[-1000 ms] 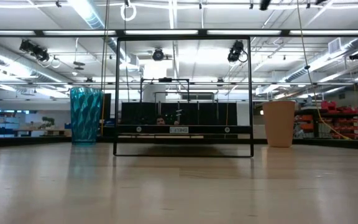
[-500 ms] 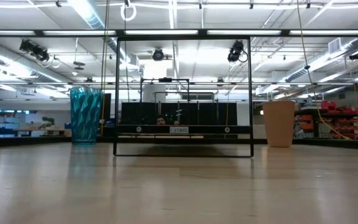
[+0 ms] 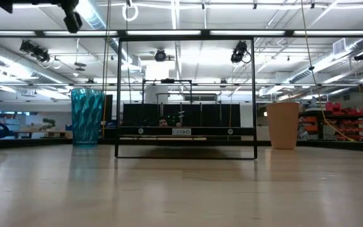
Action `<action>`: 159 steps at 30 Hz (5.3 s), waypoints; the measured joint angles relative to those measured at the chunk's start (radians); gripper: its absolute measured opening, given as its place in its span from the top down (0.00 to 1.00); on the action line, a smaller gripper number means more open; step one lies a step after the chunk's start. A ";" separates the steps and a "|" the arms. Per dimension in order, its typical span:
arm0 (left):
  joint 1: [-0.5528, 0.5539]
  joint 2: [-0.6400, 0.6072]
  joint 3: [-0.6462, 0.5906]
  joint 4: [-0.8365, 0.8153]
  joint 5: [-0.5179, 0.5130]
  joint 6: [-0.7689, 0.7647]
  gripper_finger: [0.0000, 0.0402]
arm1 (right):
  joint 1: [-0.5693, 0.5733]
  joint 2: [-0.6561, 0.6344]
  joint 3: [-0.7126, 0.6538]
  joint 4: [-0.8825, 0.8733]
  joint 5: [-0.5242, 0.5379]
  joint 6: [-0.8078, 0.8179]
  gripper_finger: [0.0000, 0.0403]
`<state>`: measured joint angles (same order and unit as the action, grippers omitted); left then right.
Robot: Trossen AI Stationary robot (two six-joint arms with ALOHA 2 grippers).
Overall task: Stack small to large cups/mugs on shelf
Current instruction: Put the pink cup on the shelf
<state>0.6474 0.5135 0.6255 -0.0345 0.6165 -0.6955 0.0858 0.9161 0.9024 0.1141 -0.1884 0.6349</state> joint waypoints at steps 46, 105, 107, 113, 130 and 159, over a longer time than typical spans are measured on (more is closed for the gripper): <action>-0.961 0.230 0.433 -1.523 -1.177 -0.932 0.96 | 0.231 -0.001 0.000 -0.265 0.256 -0.010 0.73; -1.462 0.718 0.362 -1.124 -0.463 -1.002 0.74 | 0.240 0.000 0.000 -0.414 0.311 0.035 0.73; -1.478 0.723 0.362 -1.109 -0.471 -1.027 0.73 | 0.240 0.000 -0.001 -0.414 0.311 0.034 0.73; -1.506 0.727 0.362 -1.106 -0.554 -1.077 0.70 | 0.240 0.000 0.000 -0.414 0.311 0.026 0.73; -1.505 0.731 0.214 -0.995 -0.543 -1.135 0.67 | 0.240 0.000 0.000 -0.413 0.311 0.038 0.73; -1.395 0.730 0.413 -1.042 -0.571 -1.047 0.98 | 0.240 0.000 0.000 -0.414 0.311 0.016 0.73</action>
<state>-0.7479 1.2430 1.0384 -1.0766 0.0454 -1.7426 0.3260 0.9161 0.9020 -0.2996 0.1227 0.6510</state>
